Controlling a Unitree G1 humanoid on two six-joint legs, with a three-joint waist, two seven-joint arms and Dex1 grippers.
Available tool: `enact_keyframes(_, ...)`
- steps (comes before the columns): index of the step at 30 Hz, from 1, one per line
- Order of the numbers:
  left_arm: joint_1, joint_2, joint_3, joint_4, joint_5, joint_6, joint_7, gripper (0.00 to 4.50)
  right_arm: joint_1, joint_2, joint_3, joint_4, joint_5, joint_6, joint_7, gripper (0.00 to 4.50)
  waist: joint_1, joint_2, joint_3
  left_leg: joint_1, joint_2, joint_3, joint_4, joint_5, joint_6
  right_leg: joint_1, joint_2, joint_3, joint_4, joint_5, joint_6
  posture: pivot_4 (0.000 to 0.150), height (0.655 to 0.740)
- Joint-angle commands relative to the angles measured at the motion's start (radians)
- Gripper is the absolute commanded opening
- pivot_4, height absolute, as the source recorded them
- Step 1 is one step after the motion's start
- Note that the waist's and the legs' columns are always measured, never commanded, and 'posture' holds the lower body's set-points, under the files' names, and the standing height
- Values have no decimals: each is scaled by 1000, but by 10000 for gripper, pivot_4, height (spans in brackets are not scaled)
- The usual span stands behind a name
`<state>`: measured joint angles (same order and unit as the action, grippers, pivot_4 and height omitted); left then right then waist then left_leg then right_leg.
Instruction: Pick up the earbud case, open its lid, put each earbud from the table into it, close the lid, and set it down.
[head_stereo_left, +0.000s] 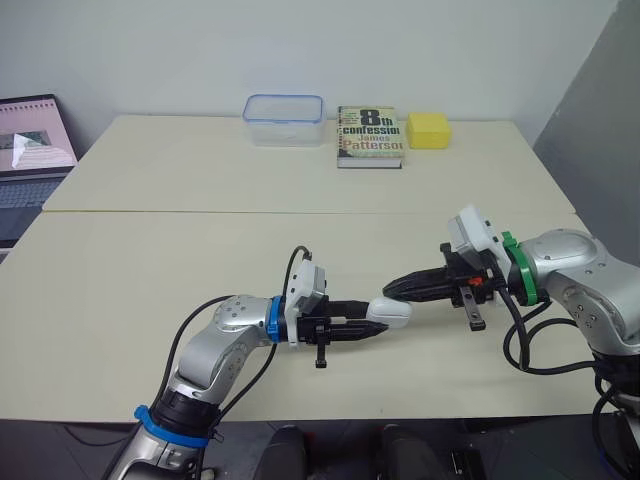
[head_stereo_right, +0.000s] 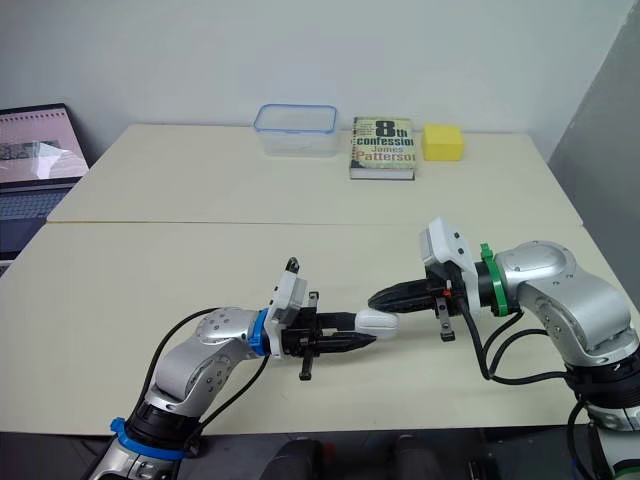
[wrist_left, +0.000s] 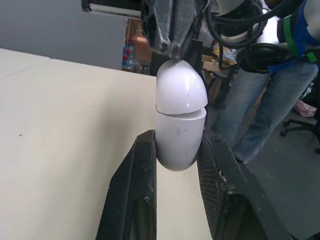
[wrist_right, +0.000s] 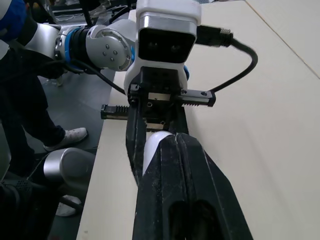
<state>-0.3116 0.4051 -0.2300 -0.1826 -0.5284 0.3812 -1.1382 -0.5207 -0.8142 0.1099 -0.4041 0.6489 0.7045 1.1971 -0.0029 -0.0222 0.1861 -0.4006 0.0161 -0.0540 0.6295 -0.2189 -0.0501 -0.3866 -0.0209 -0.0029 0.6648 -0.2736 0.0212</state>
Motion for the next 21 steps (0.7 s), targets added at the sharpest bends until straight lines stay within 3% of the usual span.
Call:
enact_keyframes(1, -14, -19, 30, -10, -31, 22, 32, 7717, 13, -9, -10, -29, -15, -28, -5, 0, 0, 0, 0, 0, 0, 0, 0, 0, 0, 0, 0, 0, 0, 0, 0, 1500, 7400)
enact_keyframes(10, -23, -13, 47, -15, -65, 144, 73, 7717, 3, 9, -54, -2, -18, -29, -64, 0, 0, 0, 0, 0, 0, 0, 0, 0, 0, 0, 0, 0, 0, 0, 0, 1500, 7400)
enact_keyframes(18, -135, -2, 106, 163, -165, 684, 282, 7717, 63, 20, -94, -40, -43, -6, -202, 0, -2, 0, 0, 0, 0, -1, 0, 0, 0, 0, 0, -1, 0, 0, 0, 1500, 7400)
enact_keyframes(21, -162, -4, 126, 216, -171, 773, 315, 7717, 106, 27, -97, -85, -37, 19, -252, 0, -2, 0, 0, -1, 0, -3, 0, 0, 0, 0, 0, -3, 0, 0, 0, 1500, 7400)
